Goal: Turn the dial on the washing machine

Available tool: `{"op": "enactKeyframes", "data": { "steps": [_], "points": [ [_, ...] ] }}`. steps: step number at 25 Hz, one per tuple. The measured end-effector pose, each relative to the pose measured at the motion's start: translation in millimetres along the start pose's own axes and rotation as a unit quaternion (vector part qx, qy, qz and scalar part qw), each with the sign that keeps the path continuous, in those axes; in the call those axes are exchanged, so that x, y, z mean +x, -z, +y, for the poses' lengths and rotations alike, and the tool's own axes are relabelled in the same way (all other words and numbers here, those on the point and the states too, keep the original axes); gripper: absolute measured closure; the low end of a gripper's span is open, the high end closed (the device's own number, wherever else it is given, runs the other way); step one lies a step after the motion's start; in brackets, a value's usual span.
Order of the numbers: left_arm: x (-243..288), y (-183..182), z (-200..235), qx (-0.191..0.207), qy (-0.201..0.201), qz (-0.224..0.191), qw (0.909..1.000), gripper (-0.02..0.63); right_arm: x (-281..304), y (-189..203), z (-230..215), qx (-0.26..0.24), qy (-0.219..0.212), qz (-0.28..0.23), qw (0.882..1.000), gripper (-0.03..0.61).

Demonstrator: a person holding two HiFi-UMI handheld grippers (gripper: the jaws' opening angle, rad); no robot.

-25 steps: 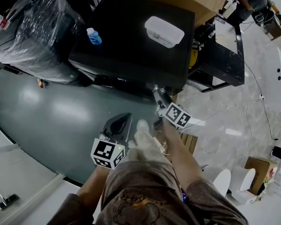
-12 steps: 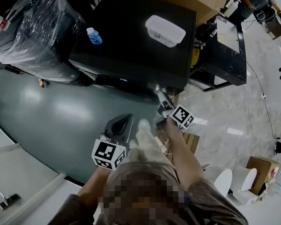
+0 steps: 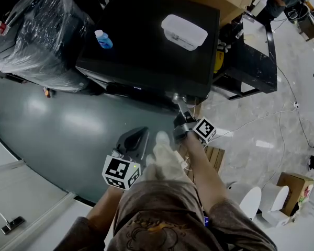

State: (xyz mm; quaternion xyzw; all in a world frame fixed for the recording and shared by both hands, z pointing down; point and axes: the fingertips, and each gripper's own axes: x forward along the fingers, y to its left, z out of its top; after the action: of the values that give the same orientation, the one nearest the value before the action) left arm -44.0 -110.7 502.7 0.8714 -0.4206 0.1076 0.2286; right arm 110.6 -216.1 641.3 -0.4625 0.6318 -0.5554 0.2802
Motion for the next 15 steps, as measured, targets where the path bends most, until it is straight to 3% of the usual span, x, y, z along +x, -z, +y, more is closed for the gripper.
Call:
{"op": "enactKeyframes", "data": {
  "steps": [10,15],
  "points": [
    [2.7,2.9,0.8,0.005,0.002,0.007,1.0000,0.615,-0.4,0.7,-8.1,0.093,-0.054,-0.026,0.994,0.327],
    [2.5,2.8,4.2,0.005,0.000,0.009,0.9999,0.614,1.1,-0.2,-8.1,0.052,-0.044,-0.004,0.998,0.327]
  ]
}}
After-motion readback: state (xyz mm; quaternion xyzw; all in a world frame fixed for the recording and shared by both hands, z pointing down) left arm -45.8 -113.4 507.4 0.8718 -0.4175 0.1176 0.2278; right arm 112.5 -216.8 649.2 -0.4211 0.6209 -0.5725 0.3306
